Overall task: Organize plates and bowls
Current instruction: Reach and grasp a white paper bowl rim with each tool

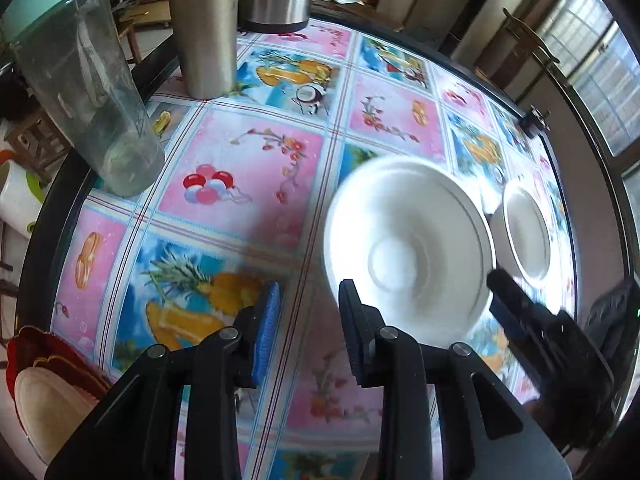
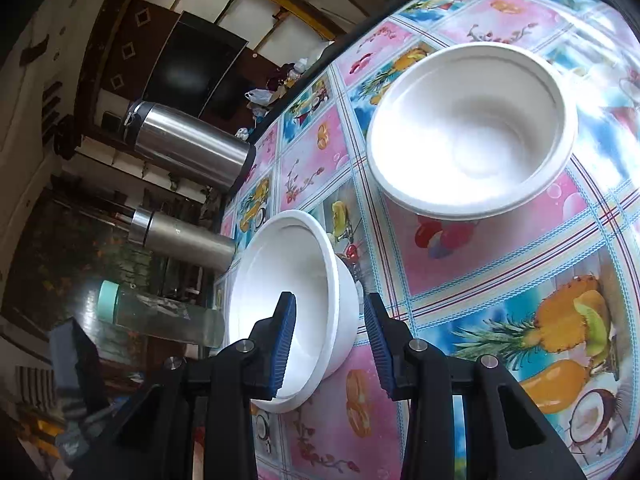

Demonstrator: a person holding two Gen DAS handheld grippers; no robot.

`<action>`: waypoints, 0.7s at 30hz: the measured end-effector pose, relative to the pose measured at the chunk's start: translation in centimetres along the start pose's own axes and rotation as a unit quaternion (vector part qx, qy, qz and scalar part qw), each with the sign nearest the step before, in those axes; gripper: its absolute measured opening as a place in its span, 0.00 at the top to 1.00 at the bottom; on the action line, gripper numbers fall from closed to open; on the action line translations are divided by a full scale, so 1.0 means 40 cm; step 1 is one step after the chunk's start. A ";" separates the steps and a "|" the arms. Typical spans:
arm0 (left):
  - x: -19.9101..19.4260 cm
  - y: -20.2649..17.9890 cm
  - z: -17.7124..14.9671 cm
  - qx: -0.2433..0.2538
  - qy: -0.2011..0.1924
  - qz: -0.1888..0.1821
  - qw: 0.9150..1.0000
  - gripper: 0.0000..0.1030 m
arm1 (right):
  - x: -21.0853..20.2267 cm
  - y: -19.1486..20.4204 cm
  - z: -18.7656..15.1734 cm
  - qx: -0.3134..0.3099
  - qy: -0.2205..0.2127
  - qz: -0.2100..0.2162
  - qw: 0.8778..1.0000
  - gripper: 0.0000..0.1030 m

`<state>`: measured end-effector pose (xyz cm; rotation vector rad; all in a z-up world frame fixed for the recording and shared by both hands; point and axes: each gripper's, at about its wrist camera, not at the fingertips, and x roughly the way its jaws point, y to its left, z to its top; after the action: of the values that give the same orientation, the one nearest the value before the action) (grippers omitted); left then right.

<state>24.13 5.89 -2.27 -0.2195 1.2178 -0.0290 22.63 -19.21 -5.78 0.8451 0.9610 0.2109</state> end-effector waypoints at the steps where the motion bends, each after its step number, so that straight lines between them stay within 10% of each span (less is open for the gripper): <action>1: 0.006 0.001 0.010 -0.006 0.000 0.003 1.000 0.69 | 0.003 -0.002 0.003 0.001 0.004 0.001 1.000 0.63; 21: 0.058 -0.036 0.034 -0.069 -0.026 -0.007 0.997 0.69 | 0.019 -0.031 0.005 0.040 0.032 0.038 0.998 0.63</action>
<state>26.35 4.36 -3.72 -0.3477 1.1670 0.0484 23.00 -19.77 -7.10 0.9540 1.0039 0.2688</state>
